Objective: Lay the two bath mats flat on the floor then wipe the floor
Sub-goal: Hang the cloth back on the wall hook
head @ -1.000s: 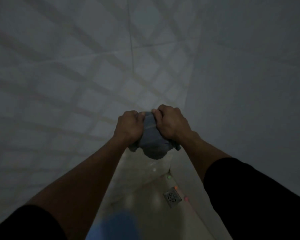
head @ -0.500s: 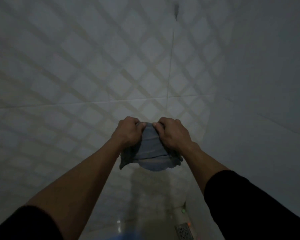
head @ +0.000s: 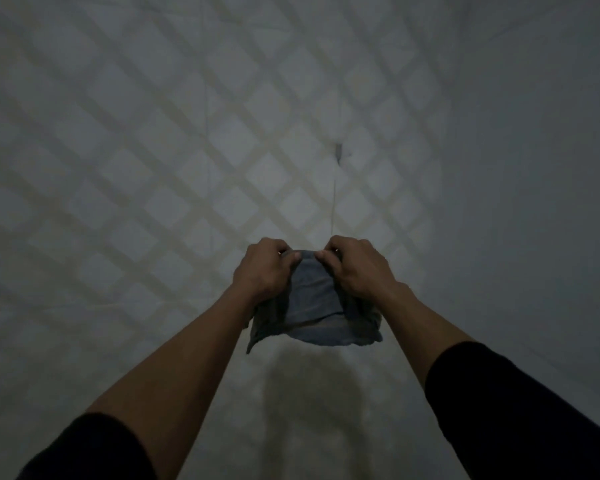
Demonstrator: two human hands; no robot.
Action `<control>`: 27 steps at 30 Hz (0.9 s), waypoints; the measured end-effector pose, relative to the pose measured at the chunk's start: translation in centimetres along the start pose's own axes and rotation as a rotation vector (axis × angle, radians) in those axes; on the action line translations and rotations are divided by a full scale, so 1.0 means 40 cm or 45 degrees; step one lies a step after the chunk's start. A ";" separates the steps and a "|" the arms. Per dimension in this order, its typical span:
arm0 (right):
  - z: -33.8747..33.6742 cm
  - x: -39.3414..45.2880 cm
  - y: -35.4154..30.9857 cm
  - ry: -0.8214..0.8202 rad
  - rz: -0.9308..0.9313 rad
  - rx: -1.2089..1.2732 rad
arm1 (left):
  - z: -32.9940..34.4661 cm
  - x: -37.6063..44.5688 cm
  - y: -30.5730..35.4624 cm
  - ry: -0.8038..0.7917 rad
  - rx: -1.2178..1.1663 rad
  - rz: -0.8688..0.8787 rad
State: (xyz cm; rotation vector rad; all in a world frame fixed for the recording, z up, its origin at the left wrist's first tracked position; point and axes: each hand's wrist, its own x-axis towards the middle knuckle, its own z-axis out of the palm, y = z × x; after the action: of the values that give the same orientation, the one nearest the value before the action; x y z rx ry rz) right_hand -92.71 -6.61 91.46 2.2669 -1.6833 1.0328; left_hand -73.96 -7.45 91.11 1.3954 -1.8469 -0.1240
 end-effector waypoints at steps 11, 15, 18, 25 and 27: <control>-0.110 0.369 0.244 0.171 -0.183 -0.065 | 0.077 0.380 0.164 0.217 -0.012 0.101; -0.139 0.481 0.271 0.255 -0.347 -0.016 | 0.072 0.478 0.201 0.329 0.058 0.180; -0.153 0.548 0.278 0.322 -0.447 -0.110 | 0.069 0.541 0.229 0.425 0.186 0.259; -0.144 0.670 0.297 0.410 -0.531 -0.225 | 0.078 0.642 0.245 0.533 0.444 0.154; -0.125 0.690 0.304 0.406 -0.538 -0.243 | 0.089 0.655 0.240 0.544 0.473 0.138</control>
State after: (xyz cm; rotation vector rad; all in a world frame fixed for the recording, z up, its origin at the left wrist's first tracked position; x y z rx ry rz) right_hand -101.82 -30.58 108.15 2.0729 -1.0679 1.0135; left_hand -85.45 -27.18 107.54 1.4248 -1.6258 0.5576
